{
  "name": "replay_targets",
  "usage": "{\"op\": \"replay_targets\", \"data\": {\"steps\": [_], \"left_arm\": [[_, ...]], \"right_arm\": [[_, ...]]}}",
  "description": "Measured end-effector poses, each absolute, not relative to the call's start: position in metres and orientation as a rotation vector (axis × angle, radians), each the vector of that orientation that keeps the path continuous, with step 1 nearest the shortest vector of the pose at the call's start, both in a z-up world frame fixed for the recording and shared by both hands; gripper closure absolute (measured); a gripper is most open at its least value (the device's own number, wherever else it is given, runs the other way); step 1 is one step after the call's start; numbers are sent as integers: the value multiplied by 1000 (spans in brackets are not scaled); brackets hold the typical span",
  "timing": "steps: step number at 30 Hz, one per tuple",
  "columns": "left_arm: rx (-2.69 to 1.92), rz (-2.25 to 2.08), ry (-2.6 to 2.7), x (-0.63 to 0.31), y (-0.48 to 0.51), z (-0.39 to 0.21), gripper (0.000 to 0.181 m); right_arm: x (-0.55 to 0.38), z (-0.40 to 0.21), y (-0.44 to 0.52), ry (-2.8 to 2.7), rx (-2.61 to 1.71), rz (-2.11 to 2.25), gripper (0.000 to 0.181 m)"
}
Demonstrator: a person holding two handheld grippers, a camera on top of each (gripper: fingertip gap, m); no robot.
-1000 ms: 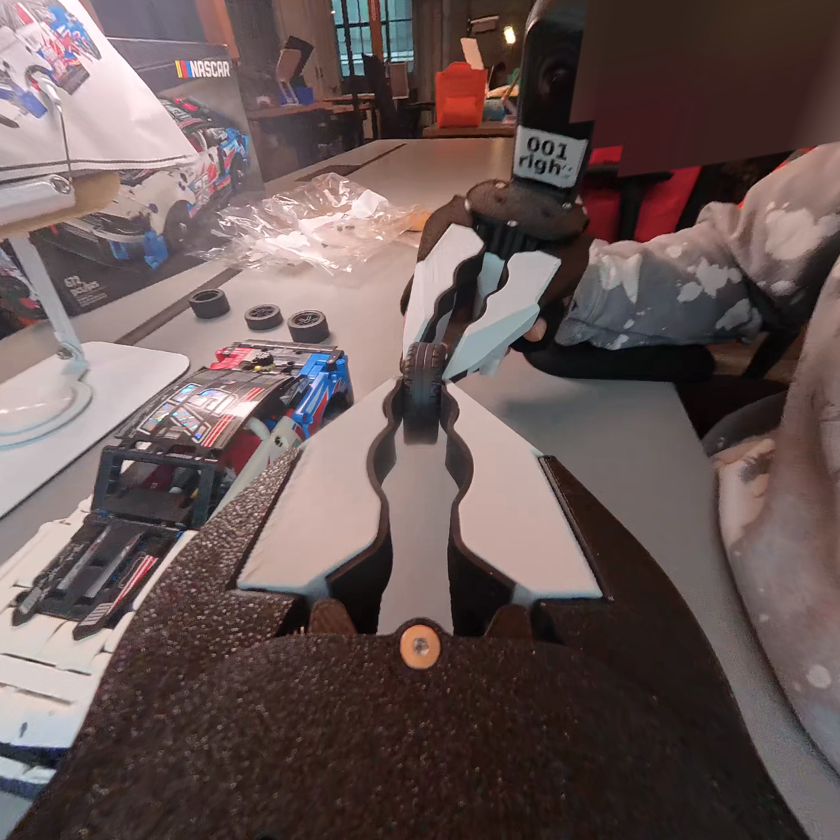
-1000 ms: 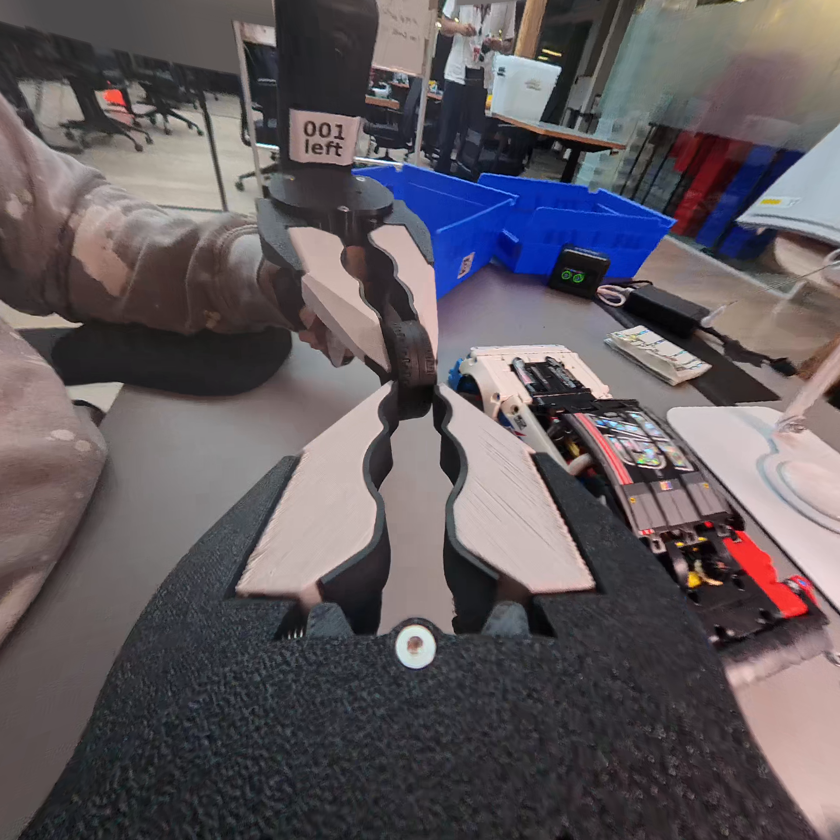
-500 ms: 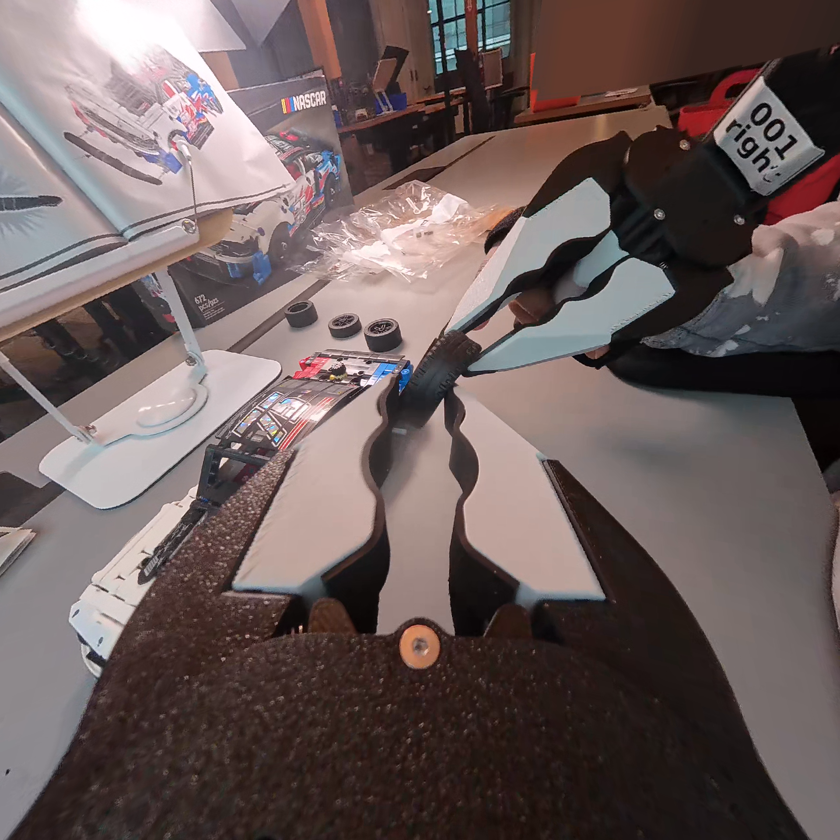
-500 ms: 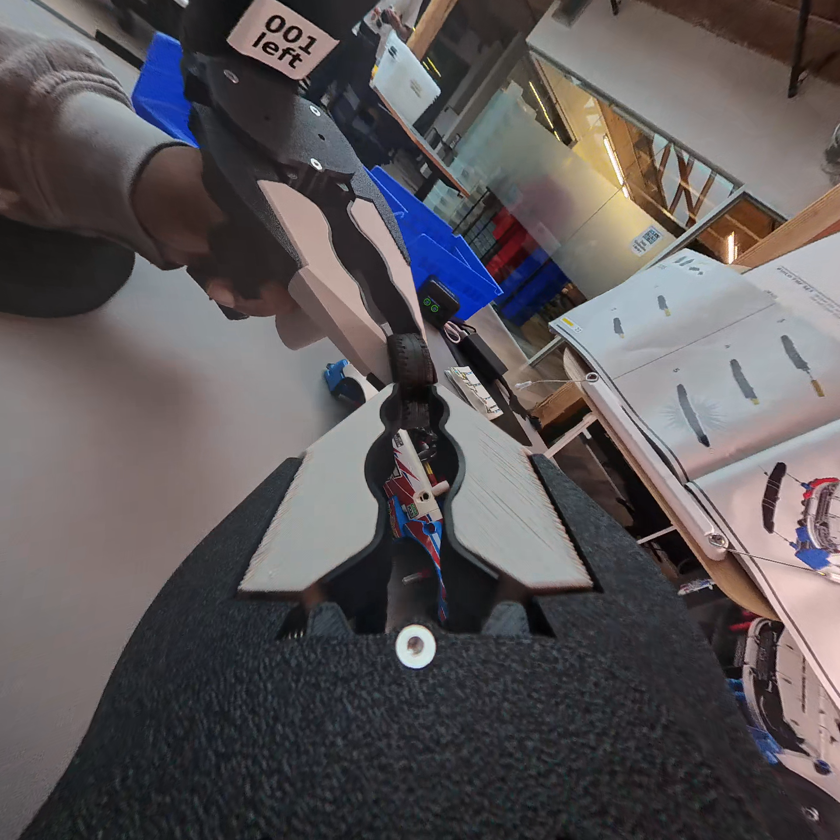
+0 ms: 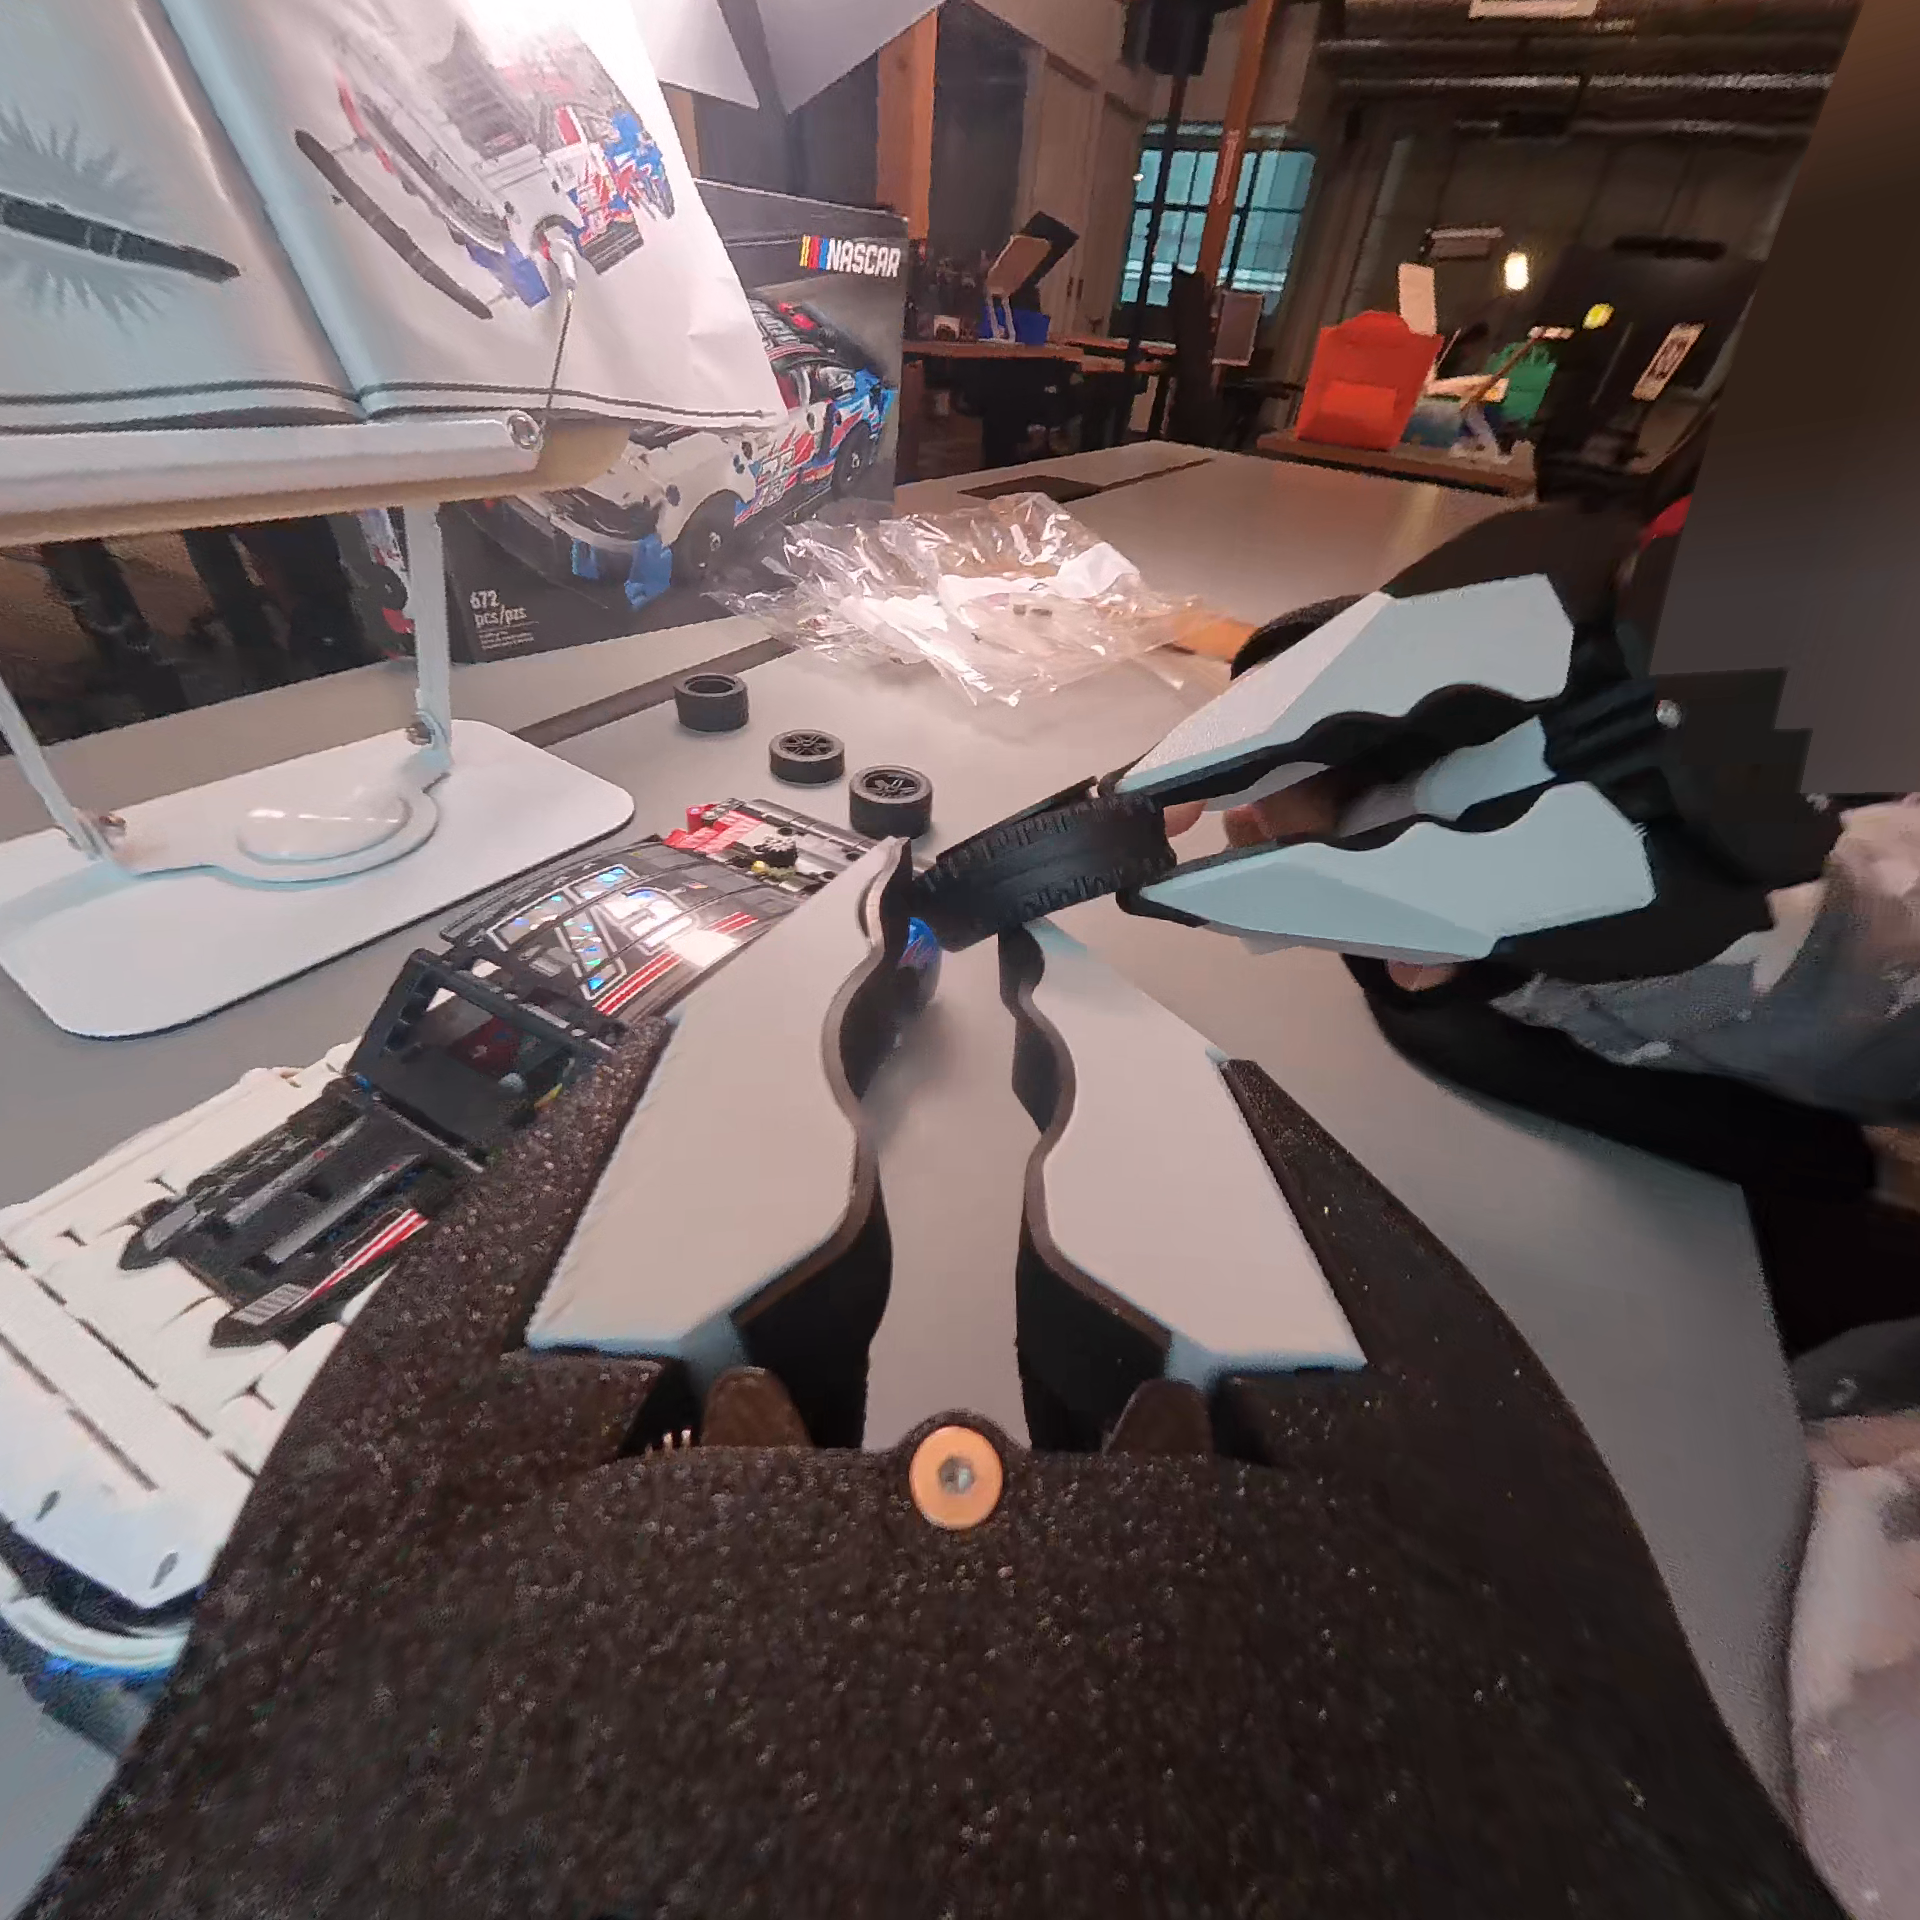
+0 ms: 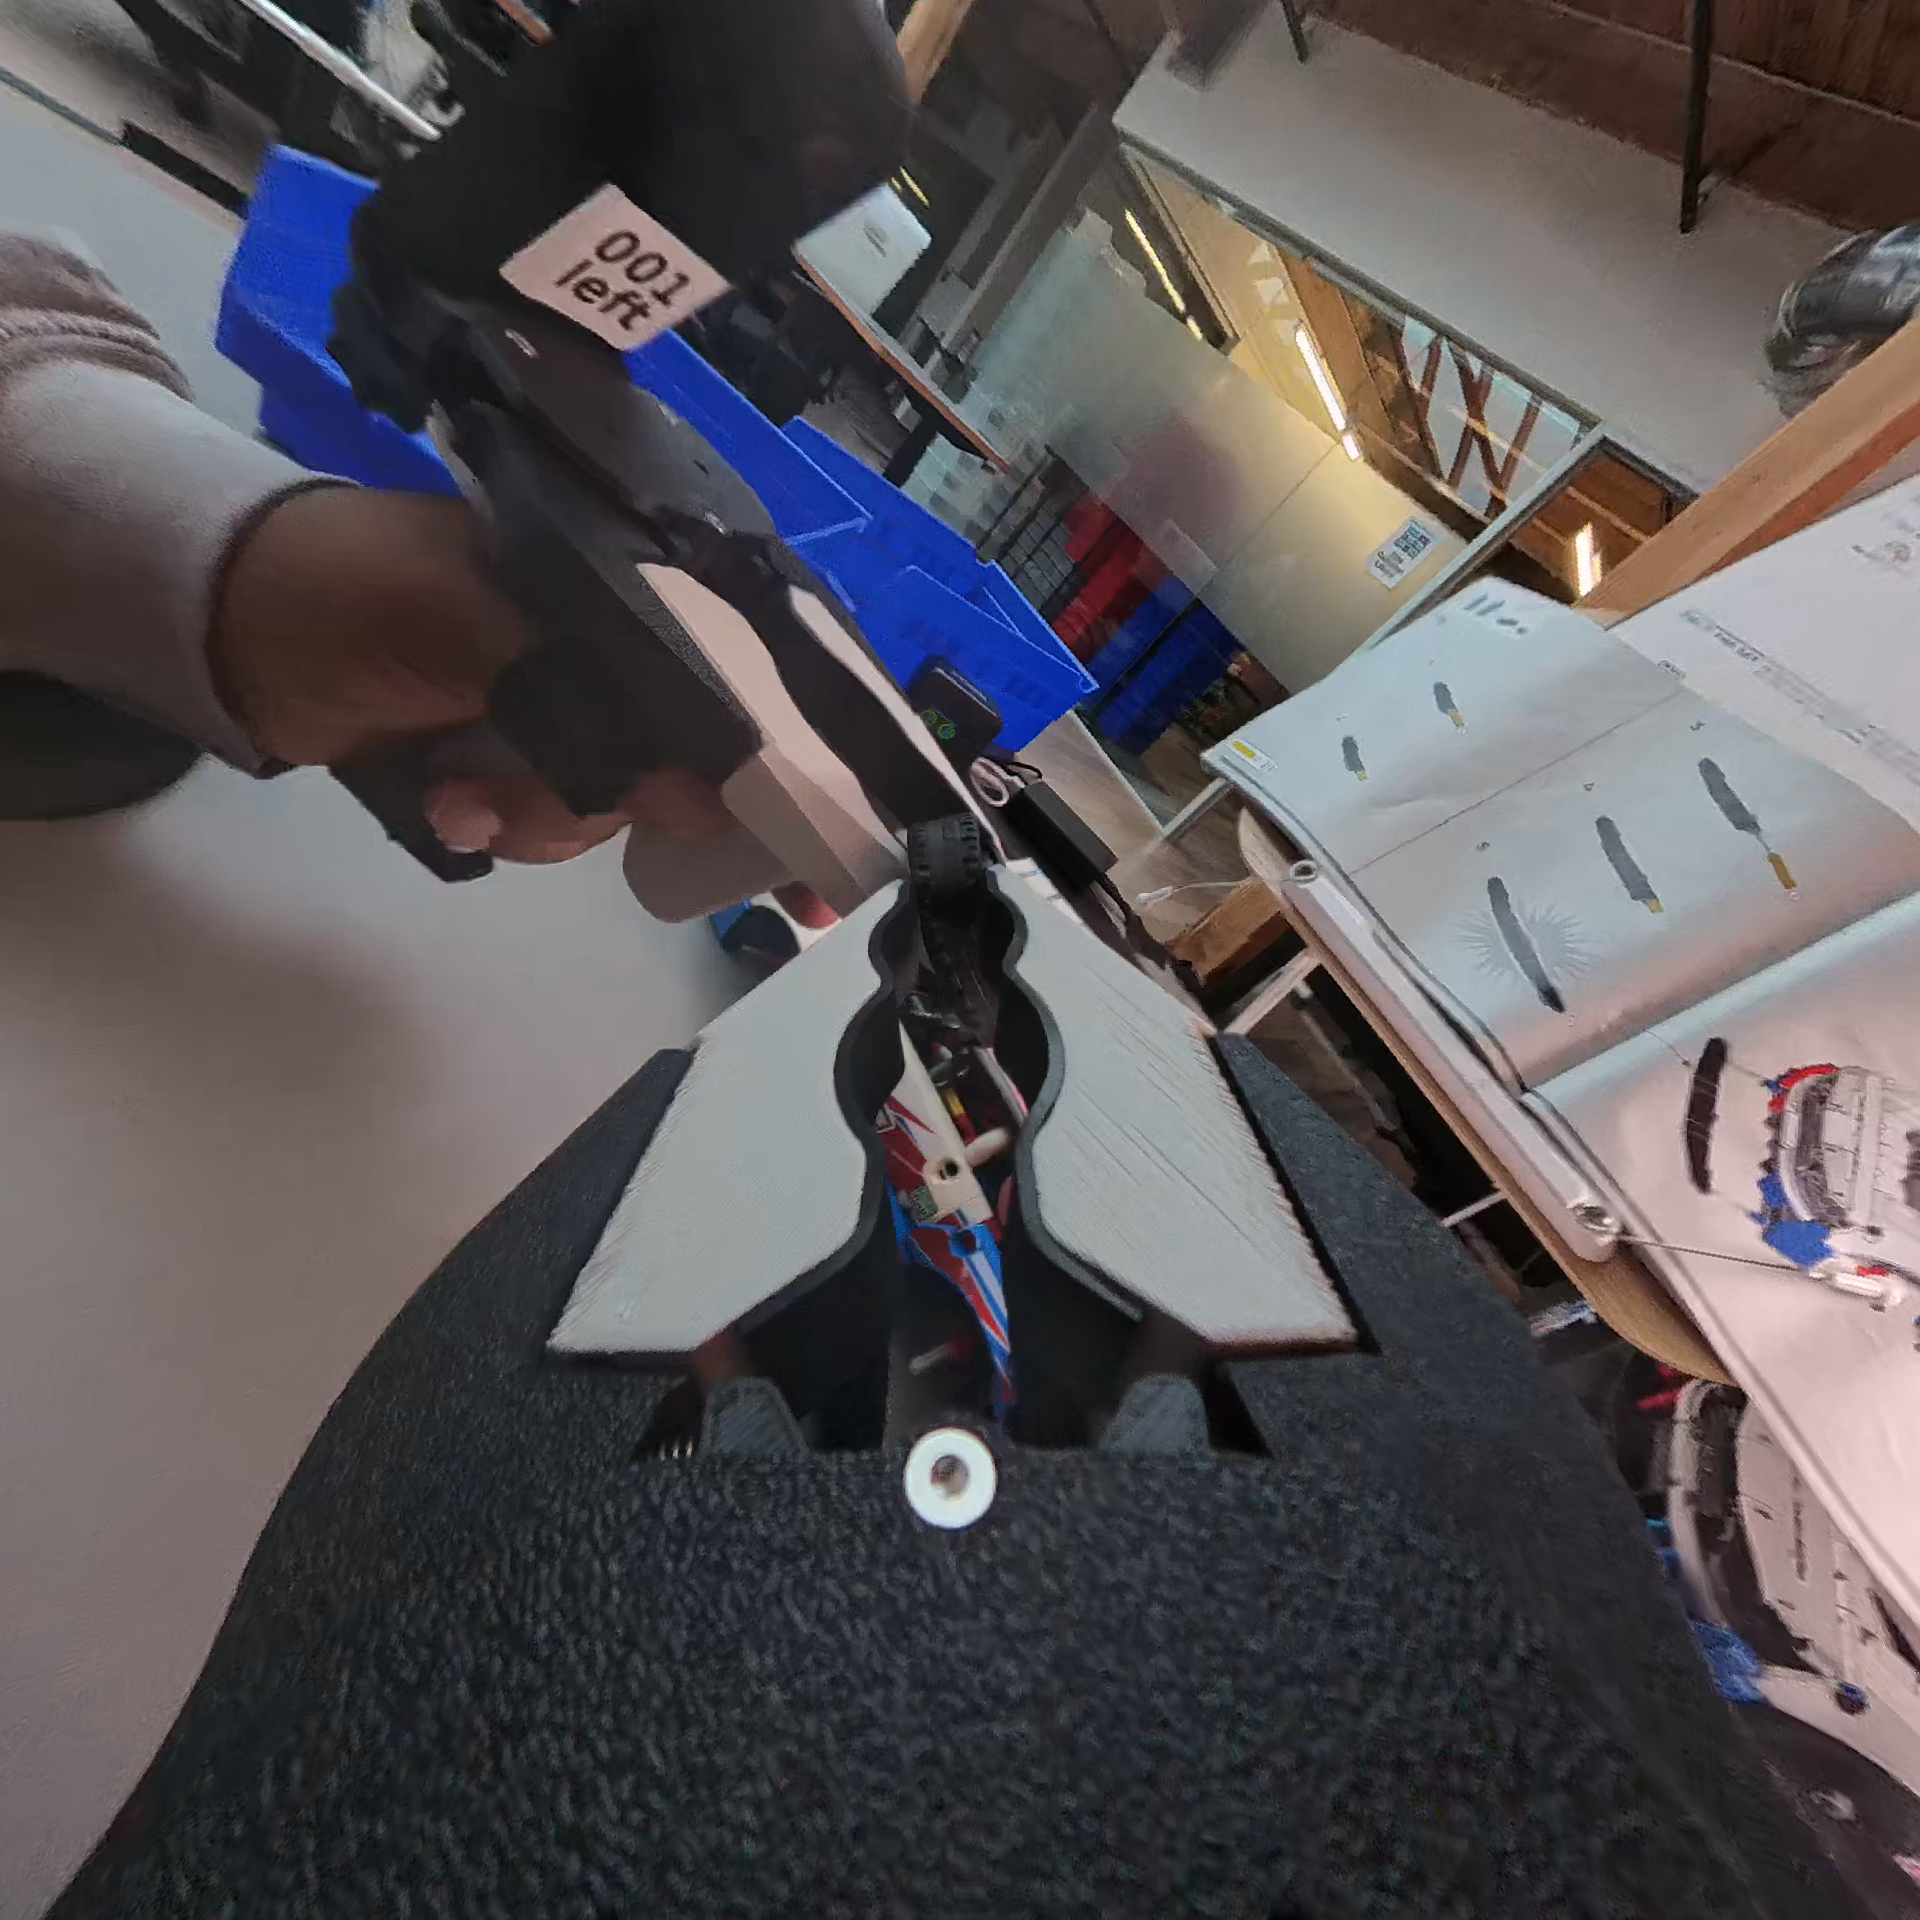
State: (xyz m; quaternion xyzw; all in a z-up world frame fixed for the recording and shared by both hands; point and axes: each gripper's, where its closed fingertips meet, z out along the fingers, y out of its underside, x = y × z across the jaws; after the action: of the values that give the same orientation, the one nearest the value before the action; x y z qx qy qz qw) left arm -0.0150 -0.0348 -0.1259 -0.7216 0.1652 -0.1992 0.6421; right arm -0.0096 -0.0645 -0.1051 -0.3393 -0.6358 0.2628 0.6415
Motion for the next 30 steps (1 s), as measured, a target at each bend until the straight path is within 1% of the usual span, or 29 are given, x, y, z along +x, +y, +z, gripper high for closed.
{"op": "replay_targets", "data": {"steps": [1, 2, 3, 6, 9, 12, 14, 20, 21, 23, 25, 26, 27, 30], "left_arm": [[-1642, -483, 363, -14, -35, -123, 169], [-1643, -481, 360, -15, -34, -120, 166], [-1654, -504, 353, -14, -33, -122, 168], [-1699, -616, 289, -14, -30, -133, 168], [-1720, -721, 282, -4, -31, -136, 164], [-1637, -653, 289, -10, -31, -122, 164], [-1641, -681, 257, -13, -29, -125, 163], [-1653, -700, 201, -22, -27, -131, 162], [-1644, -722, 203, -20, -27, -130, 154], [-1649, -773, 192, -19, -27, -132, 150], [-1659, -759, 188, -22, -25, -135, 152], [-1661, -758, 188, -22, -25, -135, 160], [-1658, -765, 191, -21, -26, -134, 161], [-1673, -744, 220, -20, -28, -134, 161]], "right_arm": [[-9, -100, -63, -1426, -739, 560, 173], [-8, -97, -60, -1420, -752, 578, 173], [-8, -97, -57, -1431, -791, 621, 173], [-9, -107, -54, -1455, -827, 667, 172], [-6, -105, -39, -1362, -1012, 950, 172], [-4, -106, -25, -1247, -1249, 1379, 171], [-8, -110, -21, -1179, -1340, 1522, 171], [-16, -121, -18, -1146, -1464, 1540, 171], [-17, -123, -17, -1145, -1478, 1526, 171], [-19, -130, -21, -1166, -1509, 1523, 171], [-20, -131, -24, -1159, -1515, 1537, 171], [-20, -129, -24, -1155, -1511, 1554, 171], [-19, -128, -25, -1161, -1506, 1559, 170], [-17, -127, -27, -1178, -1481, 1533, 171]]}}
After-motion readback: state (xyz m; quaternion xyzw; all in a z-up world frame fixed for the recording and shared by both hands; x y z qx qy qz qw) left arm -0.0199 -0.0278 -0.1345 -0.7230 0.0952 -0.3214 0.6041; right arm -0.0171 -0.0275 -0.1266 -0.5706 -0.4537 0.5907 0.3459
